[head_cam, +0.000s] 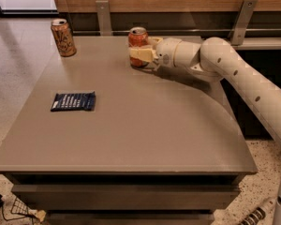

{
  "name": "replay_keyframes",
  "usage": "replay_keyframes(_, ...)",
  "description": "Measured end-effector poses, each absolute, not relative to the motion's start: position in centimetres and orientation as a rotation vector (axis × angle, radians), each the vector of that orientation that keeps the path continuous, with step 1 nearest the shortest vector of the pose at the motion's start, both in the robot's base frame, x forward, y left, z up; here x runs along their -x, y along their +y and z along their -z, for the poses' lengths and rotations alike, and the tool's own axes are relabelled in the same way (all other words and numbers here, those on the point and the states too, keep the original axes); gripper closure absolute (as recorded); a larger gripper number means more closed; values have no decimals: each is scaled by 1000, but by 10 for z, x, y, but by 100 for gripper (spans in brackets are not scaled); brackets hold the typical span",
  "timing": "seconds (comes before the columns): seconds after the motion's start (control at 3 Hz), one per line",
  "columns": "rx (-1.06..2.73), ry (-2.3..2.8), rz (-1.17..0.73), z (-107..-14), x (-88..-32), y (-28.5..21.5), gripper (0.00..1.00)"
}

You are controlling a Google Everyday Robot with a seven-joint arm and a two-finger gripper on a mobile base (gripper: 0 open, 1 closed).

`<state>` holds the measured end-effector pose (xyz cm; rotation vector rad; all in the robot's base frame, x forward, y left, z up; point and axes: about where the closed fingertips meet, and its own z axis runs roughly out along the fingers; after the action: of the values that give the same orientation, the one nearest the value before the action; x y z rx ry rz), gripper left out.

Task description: Knock coke can over

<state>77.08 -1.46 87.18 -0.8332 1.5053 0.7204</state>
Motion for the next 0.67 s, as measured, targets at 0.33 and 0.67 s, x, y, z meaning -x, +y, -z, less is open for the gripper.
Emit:
replay_keyframes(0.33, 880, 1541, -664, -888, -766, -19, 100)
replay_keyframes(0.67, 926, 1583, -605, -901, -761, -26, 100)
